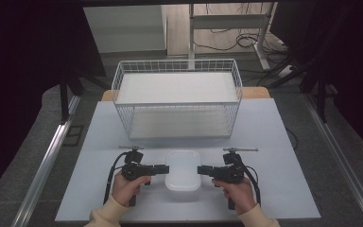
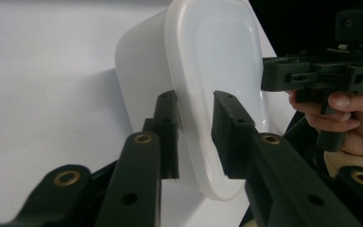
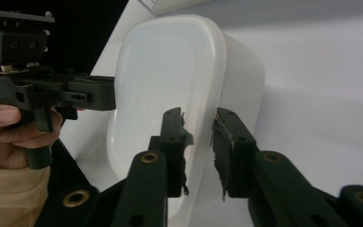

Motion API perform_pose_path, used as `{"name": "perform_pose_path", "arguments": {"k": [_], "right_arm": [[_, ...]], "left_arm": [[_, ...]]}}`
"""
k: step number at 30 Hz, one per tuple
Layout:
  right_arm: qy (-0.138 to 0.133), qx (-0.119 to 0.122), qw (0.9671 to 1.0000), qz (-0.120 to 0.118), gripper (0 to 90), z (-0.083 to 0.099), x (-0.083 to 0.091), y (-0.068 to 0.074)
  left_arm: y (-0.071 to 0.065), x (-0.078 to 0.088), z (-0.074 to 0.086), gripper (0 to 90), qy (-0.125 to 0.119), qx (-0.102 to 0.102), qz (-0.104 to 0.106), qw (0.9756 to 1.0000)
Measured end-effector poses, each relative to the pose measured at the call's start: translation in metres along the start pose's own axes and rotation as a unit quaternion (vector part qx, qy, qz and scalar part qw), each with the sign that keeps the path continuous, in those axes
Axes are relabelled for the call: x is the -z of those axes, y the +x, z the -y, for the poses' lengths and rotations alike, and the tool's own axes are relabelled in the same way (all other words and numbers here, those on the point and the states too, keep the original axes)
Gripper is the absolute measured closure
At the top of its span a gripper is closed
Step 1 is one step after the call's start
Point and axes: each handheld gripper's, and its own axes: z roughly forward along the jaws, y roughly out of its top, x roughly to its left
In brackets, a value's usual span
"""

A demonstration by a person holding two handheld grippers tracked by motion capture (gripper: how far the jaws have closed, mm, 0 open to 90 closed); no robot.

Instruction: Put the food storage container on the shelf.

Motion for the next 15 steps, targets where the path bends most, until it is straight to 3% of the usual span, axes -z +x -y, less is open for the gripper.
{"name": "perform_pose_path", "arguments": {"k": [4,8,15], "right_arm": [[-0.008,0.005,0.9999,-0.005,79.9,-0.001,0.005,0.002],[-0.012,0.026,0.9996,0.007,80.0,-0.001,0.007,0.006],[-0.020,0.034,0.9992,-0.005,80.0,-0.004,0.010,0.011]], "left_arm": [[-0.004,0.004,0.000,78.7,-0.007,-0.009,0.002,0.9999],[-0.005,0.005,0.000,78.9,-0.007,-0.016,-0.004,0.9998],[-0.011,0.013,-0.004,79.2,-0.015,-0.028,0.000,0.9995]]}}
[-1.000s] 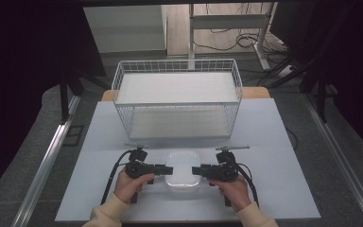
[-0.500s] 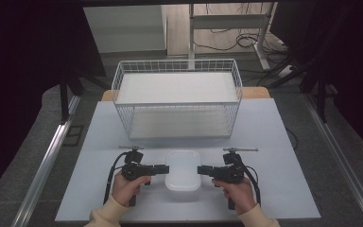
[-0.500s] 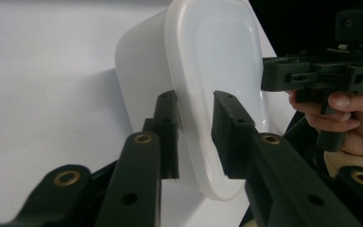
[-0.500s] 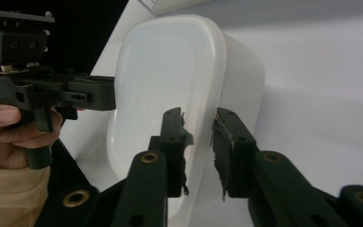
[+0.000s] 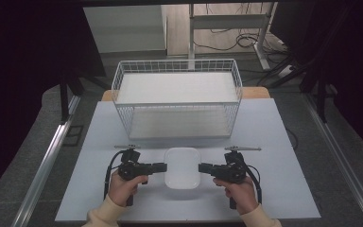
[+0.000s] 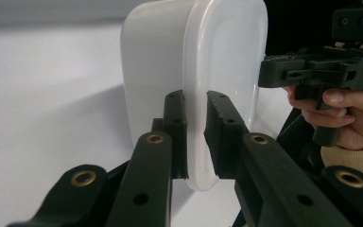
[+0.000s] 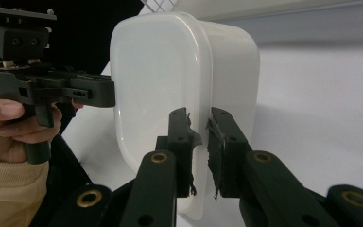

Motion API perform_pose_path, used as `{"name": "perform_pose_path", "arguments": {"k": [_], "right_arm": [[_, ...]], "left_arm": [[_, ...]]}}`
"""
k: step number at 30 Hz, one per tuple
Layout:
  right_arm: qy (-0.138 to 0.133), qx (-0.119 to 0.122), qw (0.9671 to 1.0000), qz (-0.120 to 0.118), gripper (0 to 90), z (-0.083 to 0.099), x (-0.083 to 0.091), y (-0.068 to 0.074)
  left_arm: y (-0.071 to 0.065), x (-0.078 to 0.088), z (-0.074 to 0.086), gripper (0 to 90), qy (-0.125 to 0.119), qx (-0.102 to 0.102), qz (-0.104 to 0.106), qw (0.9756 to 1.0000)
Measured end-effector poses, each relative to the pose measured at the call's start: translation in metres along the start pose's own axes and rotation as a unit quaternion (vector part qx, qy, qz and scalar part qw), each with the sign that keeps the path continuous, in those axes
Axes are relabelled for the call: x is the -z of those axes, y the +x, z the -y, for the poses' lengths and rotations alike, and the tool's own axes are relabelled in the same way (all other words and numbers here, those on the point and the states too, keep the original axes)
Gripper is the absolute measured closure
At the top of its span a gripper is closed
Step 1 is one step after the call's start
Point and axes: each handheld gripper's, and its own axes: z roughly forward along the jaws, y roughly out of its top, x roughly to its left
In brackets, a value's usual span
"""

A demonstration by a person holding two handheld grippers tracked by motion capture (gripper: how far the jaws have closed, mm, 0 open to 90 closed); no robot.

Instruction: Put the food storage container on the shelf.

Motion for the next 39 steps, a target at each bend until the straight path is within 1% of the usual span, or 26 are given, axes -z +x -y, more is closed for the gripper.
{"name": "perform_pose_path", "arguments": {"k": [4,5,7,10,14,15,19,25,28,30,31,32,34,38,39], "right_arm": [[-0.005,0.009,0.9999,-0.001,80.1,-0.002,0.004,0.004],[-0.006,0.015,0.9999,0.000,80.1,-0.003,0.007,0.006],[-0.008,0.017,0.9998,0.001,80.1,-0.004,0.008,0.007],[-0.016,0.022,0.9996,0.000,80.2,-0.007,0.010,0.011],[-0.020,0.028,0.9994,0.003,80.2,-0.011,0.011,0.014],[-0.021,0.036,0.9991,0.005,80.2,-0.014,0.012,0.017],[-0.022,0.045,0.9987,0.004,80.2,-0.017,0.013,0.018],[-0.027,0.048,0.9985,0.005,80.3,-0.023,0.014,0.021],[-0.032,0.055,0.9980,0.004,80.2,-0.031,0.015,0.026],[-0.035,0.062,0.9974,0.005,80.2,-0.036,0.017,0.030],[-0.035,0.062,0.9974,0.005,80.2,-0.036,0.017,0.030],[-0.037,0.074,0.9965,0.009,80.3,-0.043,0.019,0.035],[-0.038,0.084,0.9957,0.011,80.2,-0.048,0.022,0.038],[-0.047,0.098,0.9940,0.012,80.2,-0.058,0.027,0.042],[-0.048,0.100,0.9938,0.012,80.2,-0.060,0.028,0.043]], "left_arm": [[-0.004,0.002,-0.001,79.2,-0.004,-0.006,-0.001,1.0000],[-0.007,0.003,-0.002,79.2,-0.006,-0.011,-0.004,0.9999],[-0.009,0.004,-0.003,79.2,-0.007,-0.013,-0.005,0.9999],[-0.013,0.008,-0.008,79.2,-0.010,-0.024,-0.010,0.9996],[-0.015,0.010,-0.011,79.2,-0.014,-0.029,-0.011,0.9994],[-0.015,0.012,-0.013,79.2,-0.018,-0.032,-0.010,0.9993],[-0.016,0.013,-0.016,79.2,-0.020,-0.035,-0.011,0.9991],[-0.018,0.017,-0.021,79.2,-0.025,-0.038,-0.008,0.9989],[-0.021,0.023,-0.030,79.2,-0.032,-0.048,-0.011,0.9983],[-0.022,0.027,-0.034,79.2,-0.036,-0.049,-0.009,0.9981],[-0.022,0.027,-0.034,79.2,-0.036,-0.049,-0.009,0.9981],[-0.025,0.029,-0.037,79.2,-0.042,-0.054,-0.011,0.9976],[-0.029,0.031,-0.041,79.2,-0.047,-0.061,-0.014,0.9969],[-0.035,0.035,-0.051,79.2,-0.053,-0.068,-0.015,0.9962],[-0.035,0.035,-0.051,79.2,-0.053,-0.068,-0.015,0.9962]]}}
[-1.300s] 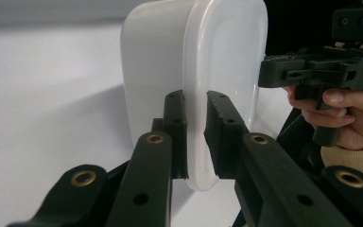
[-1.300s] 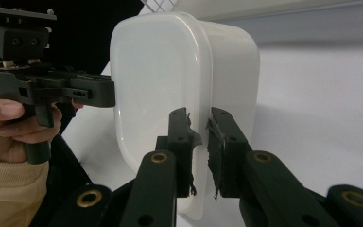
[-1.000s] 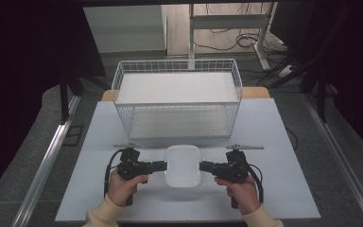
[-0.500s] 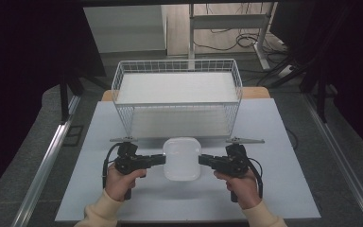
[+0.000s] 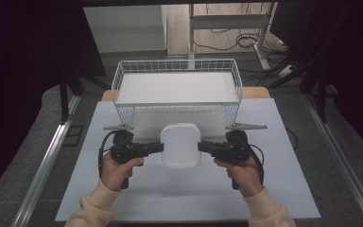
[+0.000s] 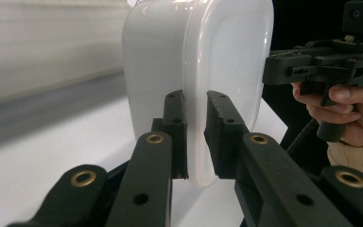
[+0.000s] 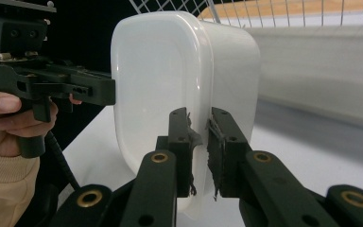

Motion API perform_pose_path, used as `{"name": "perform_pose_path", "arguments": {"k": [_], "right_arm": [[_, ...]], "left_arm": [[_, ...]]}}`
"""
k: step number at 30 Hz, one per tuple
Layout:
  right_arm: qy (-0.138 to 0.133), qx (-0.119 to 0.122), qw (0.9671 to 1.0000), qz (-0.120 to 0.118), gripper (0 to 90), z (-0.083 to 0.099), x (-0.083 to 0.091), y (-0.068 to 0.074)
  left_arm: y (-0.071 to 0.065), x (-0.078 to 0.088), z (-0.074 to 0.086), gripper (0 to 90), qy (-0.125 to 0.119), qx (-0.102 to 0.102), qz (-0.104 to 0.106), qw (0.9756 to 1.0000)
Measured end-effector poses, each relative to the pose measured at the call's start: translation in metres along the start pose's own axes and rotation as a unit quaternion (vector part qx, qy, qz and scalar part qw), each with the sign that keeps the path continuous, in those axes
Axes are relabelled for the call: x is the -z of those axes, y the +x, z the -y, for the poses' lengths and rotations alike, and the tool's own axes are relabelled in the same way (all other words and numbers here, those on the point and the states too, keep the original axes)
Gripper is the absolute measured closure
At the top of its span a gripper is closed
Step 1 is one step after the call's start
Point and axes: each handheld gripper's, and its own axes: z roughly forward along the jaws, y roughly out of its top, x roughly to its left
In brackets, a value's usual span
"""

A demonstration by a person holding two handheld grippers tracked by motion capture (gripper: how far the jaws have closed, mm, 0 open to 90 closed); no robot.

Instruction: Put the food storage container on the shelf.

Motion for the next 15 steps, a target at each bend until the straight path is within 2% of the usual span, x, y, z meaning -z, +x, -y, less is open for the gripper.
{"name": "perform_pose_path", "arguments": {"k": [2,6,15], "right_arm": [[-0.002,0.006,1.0000,0.002,80.2,-0.005,0.002,0.002],[-0.005,0.021,0.9997,0.009,80.2,-0.017,0.006,0.005],[-0.010,0.032,0.9994,0.009,80.2,-0.036,0.007,0.005]], "left_arm": [[-0.004,0.002,-0.007,79.2,0.000,-0.009,-0.002,1.0000],[-0.006,0.002,-0.016,79.1,-0.005,-0.012,-0.004,0.9999],[-0.007,0.007,-0.034,79.1,-0.013,-0.018,-0.006,0.9997]]}}
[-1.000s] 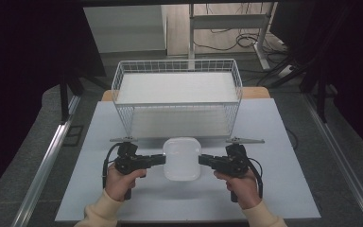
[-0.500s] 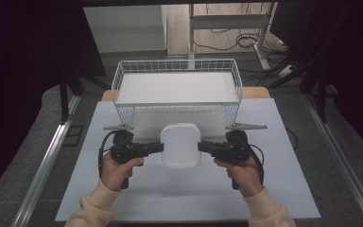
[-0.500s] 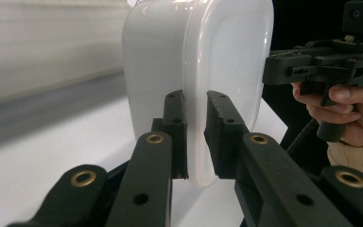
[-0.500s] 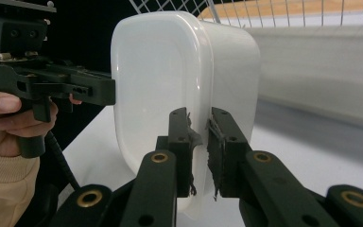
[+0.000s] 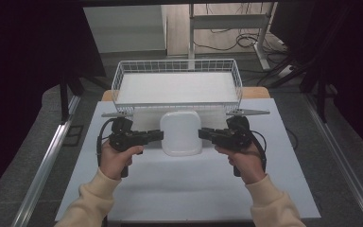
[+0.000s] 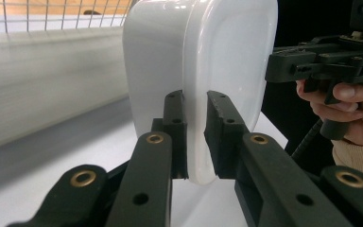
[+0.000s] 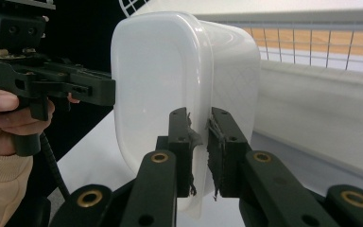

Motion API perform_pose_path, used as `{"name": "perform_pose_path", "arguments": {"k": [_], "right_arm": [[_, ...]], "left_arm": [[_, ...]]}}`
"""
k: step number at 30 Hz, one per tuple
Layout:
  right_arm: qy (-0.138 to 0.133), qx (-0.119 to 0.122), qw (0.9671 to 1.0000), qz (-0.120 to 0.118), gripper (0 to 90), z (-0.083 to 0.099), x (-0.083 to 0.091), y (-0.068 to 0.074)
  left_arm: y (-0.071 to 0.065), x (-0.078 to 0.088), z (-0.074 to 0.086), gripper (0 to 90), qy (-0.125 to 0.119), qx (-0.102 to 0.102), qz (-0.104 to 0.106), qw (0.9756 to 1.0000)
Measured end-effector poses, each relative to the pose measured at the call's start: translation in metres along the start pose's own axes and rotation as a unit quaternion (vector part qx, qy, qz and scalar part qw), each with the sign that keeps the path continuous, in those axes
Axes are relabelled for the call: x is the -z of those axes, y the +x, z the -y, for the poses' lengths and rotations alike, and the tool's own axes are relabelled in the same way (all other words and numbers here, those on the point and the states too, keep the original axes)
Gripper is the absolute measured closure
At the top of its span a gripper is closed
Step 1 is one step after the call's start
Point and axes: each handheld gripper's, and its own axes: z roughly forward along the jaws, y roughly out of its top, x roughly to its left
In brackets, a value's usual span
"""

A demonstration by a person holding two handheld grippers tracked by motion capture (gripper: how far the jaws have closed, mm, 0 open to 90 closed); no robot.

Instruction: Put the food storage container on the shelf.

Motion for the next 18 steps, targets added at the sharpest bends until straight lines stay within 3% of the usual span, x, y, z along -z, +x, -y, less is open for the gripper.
{"name": "perform_pose_path", "arguments": {"k": [18], "right_arm": [[-0.017,0.010,0.9998,0.002,80.2,-0.036,0.002,0.000]], "left_arm": [[-0.002,0.005,-0.039,79.0,-0.008,-0.011,-0.006,0.9999]]}}
